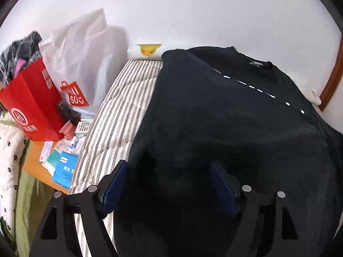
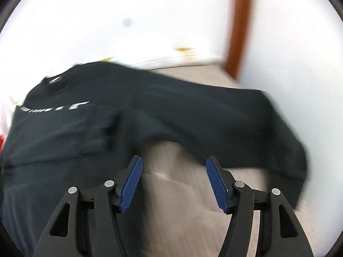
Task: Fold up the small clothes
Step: 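Grasp the other sleeve cuff with the right gripper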
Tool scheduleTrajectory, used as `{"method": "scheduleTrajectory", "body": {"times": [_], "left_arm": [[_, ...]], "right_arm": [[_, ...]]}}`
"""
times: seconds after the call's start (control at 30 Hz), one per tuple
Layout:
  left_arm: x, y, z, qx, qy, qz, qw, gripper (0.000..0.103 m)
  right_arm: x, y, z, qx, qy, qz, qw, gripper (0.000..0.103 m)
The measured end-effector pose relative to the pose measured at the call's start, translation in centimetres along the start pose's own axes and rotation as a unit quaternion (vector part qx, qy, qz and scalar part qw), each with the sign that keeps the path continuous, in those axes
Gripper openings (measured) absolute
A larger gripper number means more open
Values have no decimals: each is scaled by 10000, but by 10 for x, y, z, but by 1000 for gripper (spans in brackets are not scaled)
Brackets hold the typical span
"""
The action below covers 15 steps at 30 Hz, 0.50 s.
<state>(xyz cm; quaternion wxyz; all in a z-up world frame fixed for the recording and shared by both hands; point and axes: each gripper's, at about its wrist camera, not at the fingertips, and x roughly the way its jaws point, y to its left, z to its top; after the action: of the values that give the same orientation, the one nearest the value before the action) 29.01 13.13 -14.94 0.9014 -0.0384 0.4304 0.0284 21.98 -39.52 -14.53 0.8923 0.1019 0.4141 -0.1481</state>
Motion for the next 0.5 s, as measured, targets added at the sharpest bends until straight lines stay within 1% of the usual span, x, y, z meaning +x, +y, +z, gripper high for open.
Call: {"method": "scheduleTrajectory", "body": {"times": [0.1,0.13,0.17,0.27,0.33,0.43,0.5], "left_arm": [[-12,-11,-1,-43,-101,-145,9998,76],[-16,-15,-1,-43,-120,-210,9997,76],[-20,-22,-2,-12,-134,-263,9996,76],[-29,-42,-4,130,-191,-306,9993,76],[-34,-56,-5,228,-183,-350,9990,76],[-41,-74,-7,363,-155,-418,9983,76],[-45,-83,-9,453,-158,-412,9980,76]], "right_arm": [[-3,-43,-14,68,63,-605,9981,68],[-3,-55,-20,61,107,-758,9970,68],[-3,-65,-26,94,128,-816,9965,68],[-1,-84,-41,213,186,-668,9974,68],[4,-88,-49,179,218,-624,9977,68],[16,-95,-56,33,212,-745,9970,68],[24,-101,-58,80,248,-807,9964,68]]}}
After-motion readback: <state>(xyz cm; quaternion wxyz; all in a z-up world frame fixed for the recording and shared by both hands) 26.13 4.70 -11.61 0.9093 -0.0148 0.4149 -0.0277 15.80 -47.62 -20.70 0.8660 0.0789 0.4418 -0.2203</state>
